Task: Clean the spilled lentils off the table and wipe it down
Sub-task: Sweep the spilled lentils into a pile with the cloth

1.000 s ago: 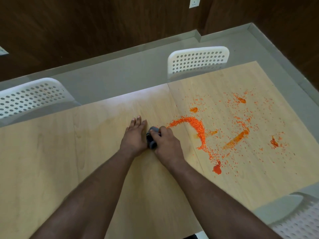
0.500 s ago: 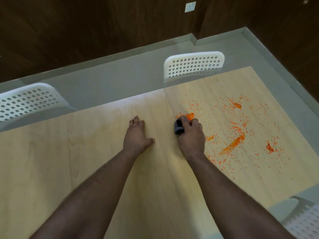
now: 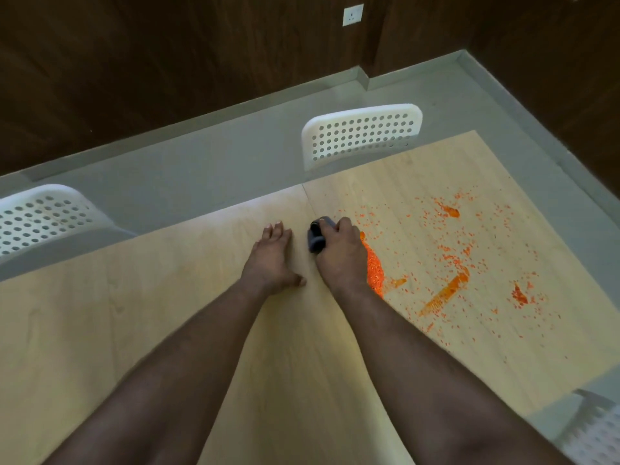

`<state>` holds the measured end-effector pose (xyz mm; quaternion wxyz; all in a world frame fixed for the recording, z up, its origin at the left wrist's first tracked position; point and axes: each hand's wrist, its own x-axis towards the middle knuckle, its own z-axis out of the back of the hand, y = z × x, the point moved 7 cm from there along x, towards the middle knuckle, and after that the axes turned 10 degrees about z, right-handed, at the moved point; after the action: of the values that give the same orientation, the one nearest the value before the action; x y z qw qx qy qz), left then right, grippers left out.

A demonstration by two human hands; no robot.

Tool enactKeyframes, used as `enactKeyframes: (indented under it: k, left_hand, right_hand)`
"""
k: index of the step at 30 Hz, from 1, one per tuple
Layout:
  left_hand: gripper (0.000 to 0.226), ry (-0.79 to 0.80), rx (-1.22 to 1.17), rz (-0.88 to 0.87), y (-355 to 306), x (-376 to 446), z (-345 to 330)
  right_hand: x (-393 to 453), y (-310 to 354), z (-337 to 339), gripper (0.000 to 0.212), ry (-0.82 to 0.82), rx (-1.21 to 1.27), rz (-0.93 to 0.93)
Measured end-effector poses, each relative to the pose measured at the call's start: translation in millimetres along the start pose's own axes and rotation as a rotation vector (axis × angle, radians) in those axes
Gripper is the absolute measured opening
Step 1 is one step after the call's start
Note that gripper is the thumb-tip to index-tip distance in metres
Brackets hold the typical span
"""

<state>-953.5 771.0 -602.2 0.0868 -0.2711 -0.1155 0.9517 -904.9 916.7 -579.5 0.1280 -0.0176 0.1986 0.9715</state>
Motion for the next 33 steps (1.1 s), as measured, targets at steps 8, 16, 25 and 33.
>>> enactKeyframes:
  k: [8, 16, 25, 33]
  left_hand:
    - [0.109, -0.101, 0.018, 0.0, -23, 20, 9]
    - [0.118, -0.108, 0.048, -0.042, -50, 55, 18]
    - [0.128, -0.072, 0.038, 0.01, -50, 59, 18]
    - [0.136, -0.06, 0.107, -0.001, -54, 64, 22]
  right_hand:
    - [-7, -66, 24, 0.066, -0.104, -0.039, -0.288]
    - [36, -10, 17, 0.073, -0.015, 0.067, 0.039]
    - [49, -57, 21, 0.059, -0.092, 0.0, -0.129]
    - [35, -76, 37, 0.066, -0.161, 0.012, -0.219]
